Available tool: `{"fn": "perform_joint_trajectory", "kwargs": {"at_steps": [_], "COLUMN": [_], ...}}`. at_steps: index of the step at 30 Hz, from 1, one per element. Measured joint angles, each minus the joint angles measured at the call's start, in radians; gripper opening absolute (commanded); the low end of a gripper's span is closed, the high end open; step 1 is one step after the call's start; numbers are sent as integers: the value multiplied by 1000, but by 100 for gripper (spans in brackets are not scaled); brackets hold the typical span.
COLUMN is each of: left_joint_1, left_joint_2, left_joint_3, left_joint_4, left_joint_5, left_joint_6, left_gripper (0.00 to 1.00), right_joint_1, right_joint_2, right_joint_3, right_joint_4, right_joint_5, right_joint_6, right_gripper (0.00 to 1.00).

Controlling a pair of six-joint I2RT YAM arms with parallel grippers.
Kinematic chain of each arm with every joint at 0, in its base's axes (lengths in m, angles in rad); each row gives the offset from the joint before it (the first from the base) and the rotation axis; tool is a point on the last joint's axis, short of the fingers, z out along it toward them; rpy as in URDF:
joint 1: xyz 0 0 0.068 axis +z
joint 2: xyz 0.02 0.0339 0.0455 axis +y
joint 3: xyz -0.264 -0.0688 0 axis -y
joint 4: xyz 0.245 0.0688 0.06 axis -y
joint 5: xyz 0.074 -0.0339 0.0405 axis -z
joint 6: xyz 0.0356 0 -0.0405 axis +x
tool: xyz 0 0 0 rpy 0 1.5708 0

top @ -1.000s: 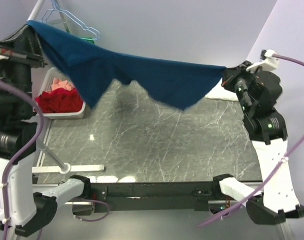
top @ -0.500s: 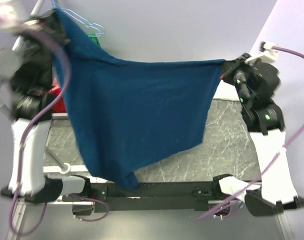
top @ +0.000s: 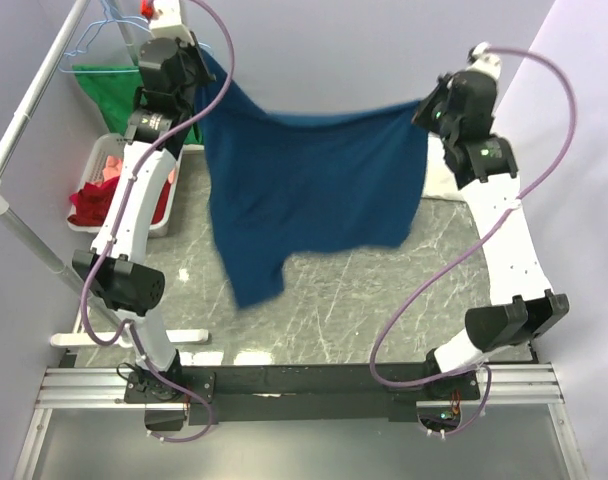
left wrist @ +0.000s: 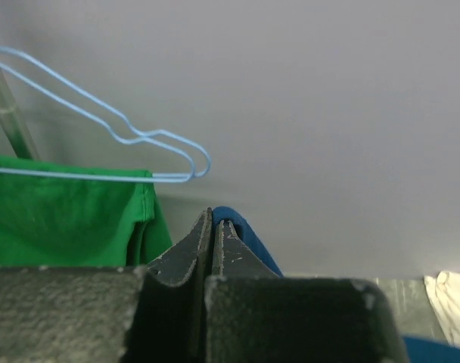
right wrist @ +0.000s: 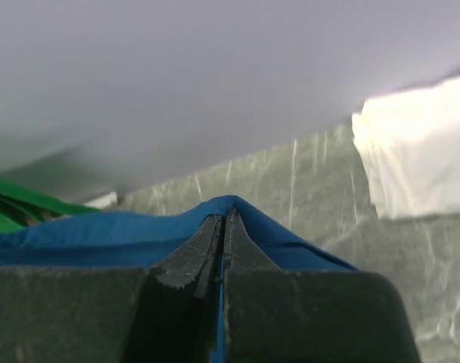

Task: Fold and stack the t-shirts
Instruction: Flatten the tshirt out

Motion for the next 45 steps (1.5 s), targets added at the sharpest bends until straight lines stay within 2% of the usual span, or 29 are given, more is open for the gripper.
{"fn": "perform_joint_trajectory", "kwargs": {"at_steps": [5, 10, 15, 18, 23, 27, 31, 37, 41, 45], "left_joint_1": [0, 0, -3, -17, -46, -57, -60, -70, -82, -93], "left_joint_2": [5, -86, -277, -389, -485, -528, -660, -864, -993, -1046], "left_joint_3": [140, 140, -166, -447, -934, -1175, -1270, -1273, -1298, -1317], "left_joint_4": [8, 46, 69, 56, -85, -246, -380, -486, -532, -594], "left_joint_5": [-1, 5, 21, 27, 45, 52, 35, -3, 0, 26], "left_joint_6": [8, 18, 6, -35, -168, -284, -396, -527, -576, -605], "left_gripper": [1, 1, 1, 1, 1, 1, 1, 1, 1, 1], "right_joint_1": [-19, -26, -26, -26, -25, -23, -22, -23, -22, -22], "right_joint_2": [12, -79, -253, -313, -271, -246, -195, -114, -87, -50], "right_joint_3": [156, 105, -249, -515, -854, -957, -960, -993, -1030, -1046], "right_joint_4": [2, 39, 96, 85, 2, -111, -173, -225, -252, -260], "right_joint_5": [0, -2, -35, -79, -182, -216, -198, -163, -148, -140], "right_joint_6": [-21, -29, 3, 51, 150, 208, 249, 294, 311, 319], "right_gripper": [0, 0, 0, 0, 0, 0, 0, 0, 0, 0]}}
